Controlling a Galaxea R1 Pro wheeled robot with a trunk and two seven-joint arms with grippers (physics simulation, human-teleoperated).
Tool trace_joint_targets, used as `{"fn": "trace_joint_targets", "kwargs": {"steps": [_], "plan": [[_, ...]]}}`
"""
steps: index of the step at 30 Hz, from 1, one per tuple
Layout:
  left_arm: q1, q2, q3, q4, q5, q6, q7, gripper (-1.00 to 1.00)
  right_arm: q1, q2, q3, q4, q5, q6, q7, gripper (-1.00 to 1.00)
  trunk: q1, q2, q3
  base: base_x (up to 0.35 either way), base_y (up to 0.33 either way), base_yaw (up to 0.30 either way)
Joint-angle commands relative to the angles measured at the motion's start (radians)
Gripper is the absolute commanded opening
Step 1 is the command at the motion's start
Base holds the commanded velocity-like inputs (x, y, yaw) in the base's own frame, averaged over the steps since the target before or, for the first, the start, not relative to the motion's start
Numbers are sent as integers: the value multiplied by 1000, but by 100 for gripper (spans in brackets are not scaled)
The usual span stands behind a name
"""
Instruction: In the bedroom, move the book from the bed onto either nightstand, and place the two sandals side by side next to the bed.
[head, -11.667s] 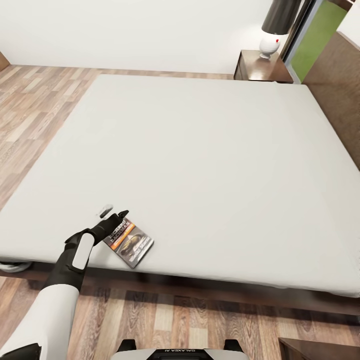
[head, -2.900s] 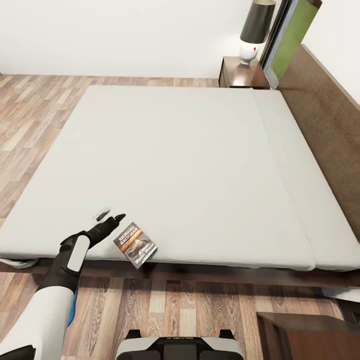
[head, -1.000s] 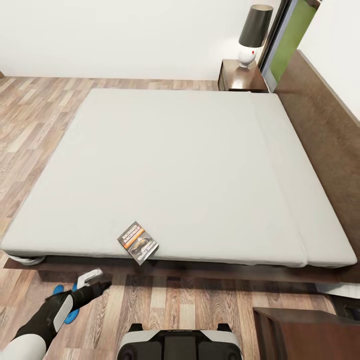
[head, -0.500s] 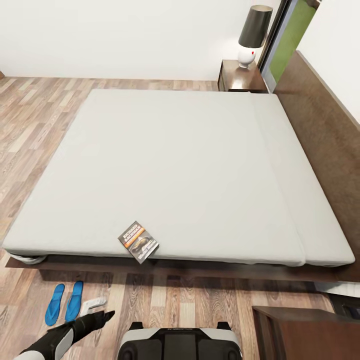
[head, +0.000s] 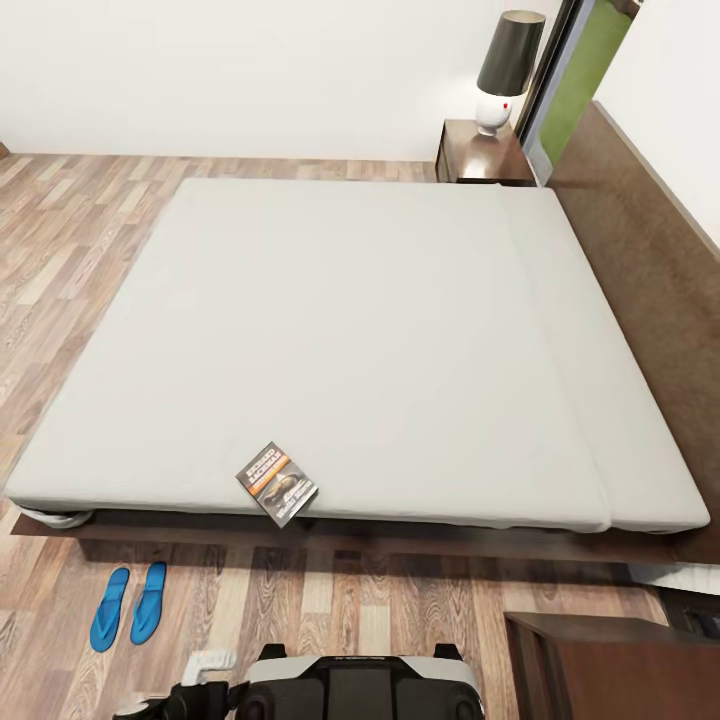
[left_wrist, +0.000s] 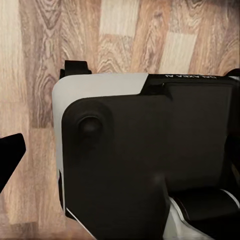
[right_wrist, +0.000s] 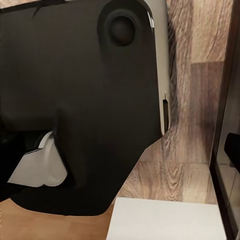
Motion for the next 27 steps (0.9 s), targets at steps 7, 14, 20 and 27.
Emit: {"fn": "trace_joint_targets", "kwargs": {"steps": [7, 14, 20, 27], "plan": [[15, -11, 9, 3, -14, -7, -2, 100, -1, 2, -6, 4, 9, -7, 1, 100, 1, -1, -1, 0, 0, 12], [16, -16, 9, 3, -14, -7, -1, 100, -1, 2, -5, 4, 9, -7, 1, 100, 1, -1, -1, 0, 0, 217], [17, -16, 9, 3, -14, -7, -1, 100, -1, 2, -5, 4, 9, -7, 2, 100, 1, -1, -1, 0, 0, 221], [17, -16, 9, 3, -14, -7, -1, 100, -1, 2, -5, 4, 9, -7, 2, 100, 1, -1, -1, 0, 0, 208]]}}
